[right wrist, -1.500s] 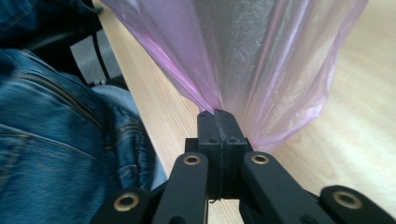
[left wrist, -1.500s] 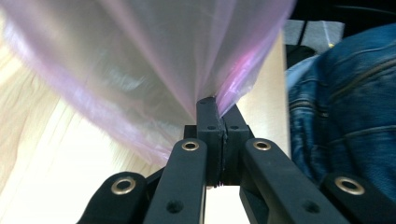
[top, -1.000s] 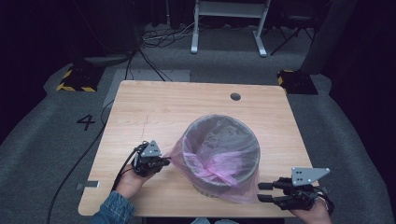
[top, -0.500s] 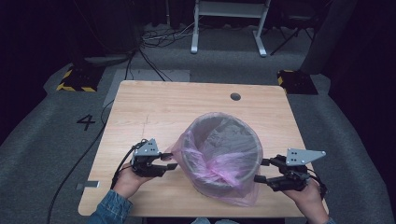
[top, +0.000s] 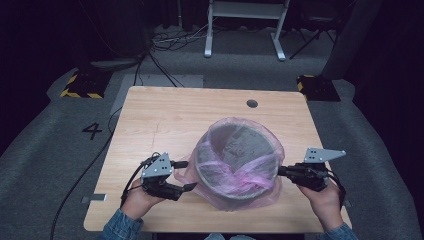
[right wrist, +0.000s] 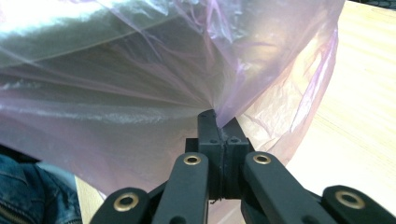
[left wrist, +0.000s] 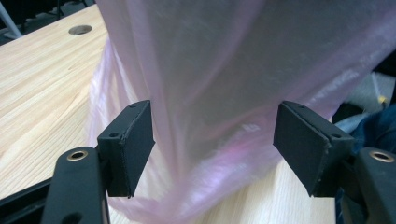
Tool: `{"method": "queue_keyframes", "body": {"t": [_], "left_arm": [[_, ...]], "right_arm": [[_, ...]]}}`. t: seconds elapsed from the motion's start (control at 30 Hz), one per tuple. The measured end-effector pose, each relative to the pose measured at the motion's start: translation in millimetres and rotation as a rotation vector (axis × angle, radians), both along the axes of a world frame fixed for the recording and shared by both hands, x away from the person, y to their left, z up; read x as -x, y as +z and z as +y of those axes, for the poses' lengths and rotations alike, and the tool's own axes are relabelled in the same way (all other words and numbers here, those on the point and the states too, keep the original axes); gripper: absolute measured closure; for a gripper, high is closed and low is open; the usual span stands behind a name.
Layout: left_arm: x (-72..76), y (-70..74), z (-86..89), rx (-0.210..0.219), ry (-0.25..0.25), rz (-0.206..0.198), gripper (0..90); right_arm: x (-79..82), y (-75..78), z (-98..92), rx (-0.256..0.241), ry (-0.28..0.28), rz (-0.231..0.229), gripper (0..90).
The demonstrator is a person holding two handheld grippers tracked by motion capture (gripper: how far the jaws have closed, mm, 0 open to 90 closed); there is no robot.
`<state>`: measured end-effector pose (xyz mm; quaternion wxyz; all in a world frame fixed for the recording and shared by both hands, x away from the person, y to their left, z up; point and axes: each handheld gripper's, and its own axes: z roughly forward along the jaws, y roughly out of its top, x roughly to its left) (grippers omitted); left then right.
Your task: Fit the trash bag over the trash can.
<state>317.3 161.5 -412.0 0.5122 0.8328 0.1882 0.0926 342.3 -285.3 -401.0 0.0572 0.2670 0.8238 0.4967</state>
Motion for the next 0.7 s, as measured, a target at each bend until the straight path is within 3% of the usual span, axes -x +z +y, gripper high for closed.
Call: {"method": "queue_keyframes", "body": {"t": [0.07,0.1,0.13,0.23,0.43,0.53,0.67,0.7], "left_arm": [[-3.1,-0.5,-5.0,-0.027,-0.007,0.02,36.8],[-4.3,-1.4,-7.5,-0.036,-0.036,0.036,55.5],[-4.6,-2.3,-9.3,-0.041,-0.049,0.038,67.0],[-7.7,-5.7,-9.3,-0.028,-0.063,0.038,89.1],[-14.2,-18.0,-9.2,-0.089,0.009,0.062,89.9],[-19.3,-24.9,-2.8,-0.108,0.061,0.088,89.9],[-26.1,-38.9,3.6,-0.206,0.141,0.128,89.9],[-26.3,-42.9,4.4,-0.219,0.147,0.156,89.9]], "right_arm": [[-1.2,-0.3,3.9,-0.012,0.018,-0.009,90.0],[-1.6,-0.2,6.6,-0.011,0.022,-0.012,90.0],[-2.0,-0.1,9.1,-0.007,0.024,-0.015,90.0],[-6.8,-2.7,10.9,0.011,0.02,-0.014,90.0],[-23.2,-24.3,1.1,0.041,-0.023,0.059,90.0],[-27.9,-42.3,-3.6,0.093,-0.042,0.113,90.0],[-28.3,-63.7,-10.3,0.161,-0.074,0.178,90.0],[-26.5,-67.9,-12.1,0.164,-0.073,0.179,90.0]]}}
